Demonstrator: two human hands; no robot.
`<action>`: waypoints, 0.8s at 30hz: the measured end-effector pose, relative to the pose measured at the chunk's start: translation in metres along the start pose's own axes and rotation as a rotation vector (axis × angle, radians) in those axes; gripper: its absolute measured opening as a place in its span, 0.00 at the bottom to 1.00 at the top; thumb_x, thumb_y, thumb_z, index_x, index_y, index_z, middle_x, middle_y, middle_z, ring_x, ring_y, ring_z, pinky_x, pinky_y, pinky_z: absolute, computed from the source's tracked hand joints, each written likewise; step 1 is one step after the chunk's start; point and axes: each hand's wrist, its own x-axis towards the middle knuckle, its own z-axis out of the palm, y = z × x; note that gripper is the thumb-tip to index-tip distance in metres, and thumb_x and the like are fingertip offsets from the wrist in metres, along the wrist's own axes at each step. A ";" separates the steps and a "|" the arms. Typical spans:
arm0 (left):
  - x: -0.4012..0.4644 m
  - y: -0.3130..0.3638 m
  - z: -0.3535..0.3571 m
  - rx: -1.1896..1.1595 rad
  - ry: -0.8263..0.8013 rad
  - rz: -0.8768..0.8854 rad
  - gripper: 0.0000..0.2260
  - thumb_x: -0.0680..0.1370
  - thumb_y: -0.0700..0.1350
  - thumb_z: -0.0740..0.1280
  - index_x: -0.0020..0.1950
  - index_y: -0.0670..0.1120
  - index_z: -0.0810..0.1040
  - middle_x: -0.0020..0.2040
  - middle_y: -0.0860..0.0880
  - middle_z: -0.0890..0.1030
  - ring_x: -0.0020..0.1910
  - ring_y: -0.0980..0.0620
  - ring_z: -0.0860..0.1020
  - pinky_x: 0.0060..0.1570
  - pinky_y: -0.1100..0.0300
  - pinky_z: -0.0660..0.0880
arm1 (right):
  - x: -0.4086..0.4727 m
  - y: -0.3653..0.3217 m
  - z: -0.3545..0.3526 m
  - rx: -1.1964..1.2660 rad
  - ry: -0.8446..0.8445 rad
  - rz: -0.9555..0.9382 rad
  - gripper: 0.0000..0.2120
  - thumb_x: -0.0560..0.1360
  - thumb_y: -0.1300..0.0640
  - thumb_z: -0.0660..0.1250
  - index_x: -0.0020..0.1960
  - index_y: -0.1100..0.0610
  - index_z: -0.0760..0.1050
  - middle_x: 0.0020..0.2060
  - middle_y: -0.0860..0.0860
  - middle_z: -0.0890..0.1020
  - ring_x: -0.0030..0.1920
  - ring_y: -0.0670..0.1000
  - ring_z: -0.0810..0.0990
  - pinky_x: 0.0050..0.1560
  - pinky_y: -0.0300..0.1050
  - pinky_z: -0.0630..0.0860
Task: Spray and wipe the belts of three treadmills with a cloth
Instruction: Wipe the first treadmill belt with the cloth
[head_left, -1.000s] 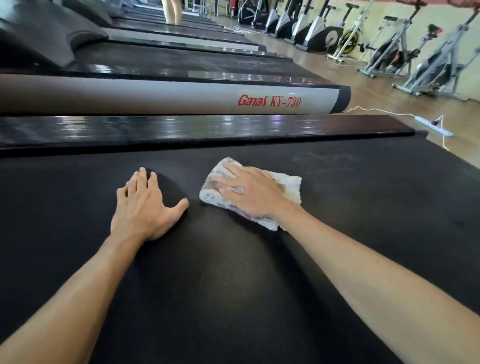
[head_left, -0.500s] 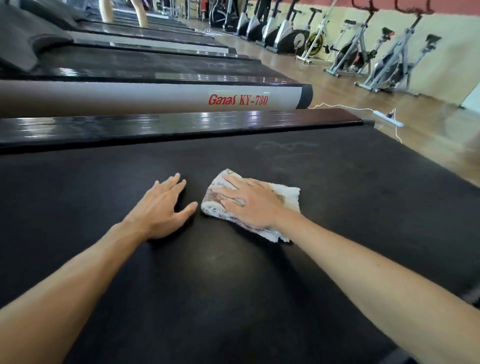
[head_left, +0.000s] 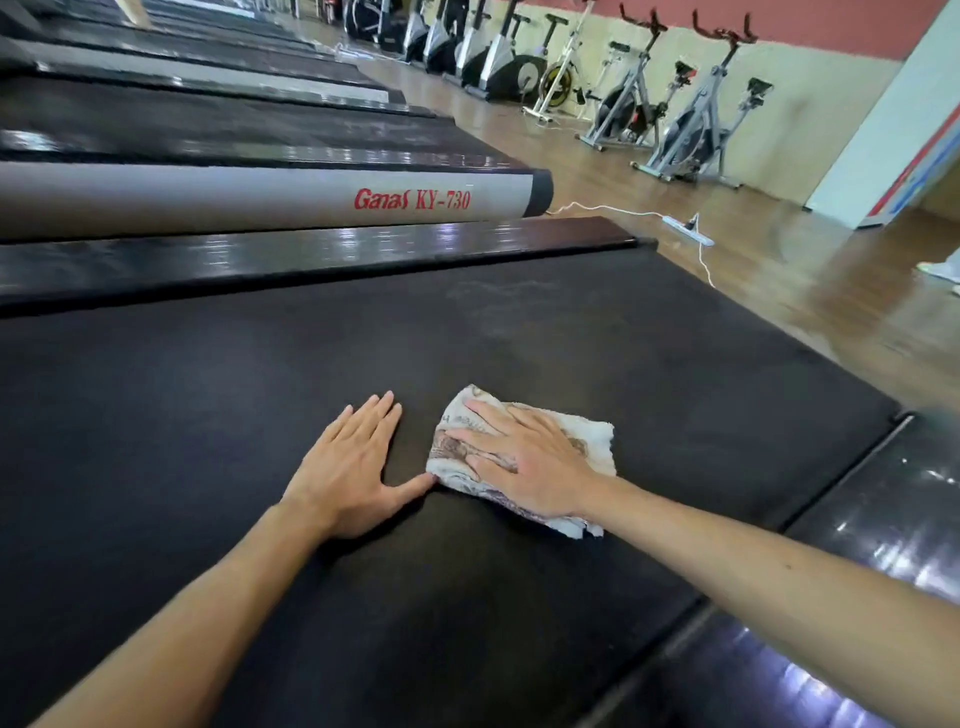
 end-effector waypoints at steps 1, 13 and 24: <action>0.000 -0.001 -0.001 0.003 -0.008 0.003 0.48 0.73 0.76 0.41 0.84 0.46 0.44 0.83 0.51 0.41 0.81 0.57 0.39 0.79 0.57 0.37 | -0.006 -0.001 -0.004 0.001 -0.004 0.023 0.21 0.86 0.43 0.52 0.78 0.34 0.62 0.83 0.40 0.51 0.81 0.50 0.52 0.78 0.48 0.44; 0.001 -0.010 0.007 0.080 0.026 0.017 0.46 0.71 0.72 0.33 0.83 0.47 0.41 0.83 0.52 0.39 0.81 0.57 0.38 0.80 0.56 0.38 | 0.021 0.008 0.000 -0.007 0.090 0.056 0.21 0.86 0.42 0.52 0.78 0.34 0.63 0.83 0.43 0.54 0.79 0.52 0.60 0.78 0.50 0.52; 0.000 0.002 0.005 0.027 0.035 -0.058 0.43 0.75 0.73 0.41 0.84 0.50 0.50 0.83 0.55 0.48 0.81 0.59 0.44 0.80 0.57 0.41 | 0.040 0.083 -0.018 0.005 0.010 -0.106 0.21 0.86 0.42 0.51 0.79 0.33 0.61 0.83 0.41 0.52 0.81 0.51 0.54 0.79 0.49 0.47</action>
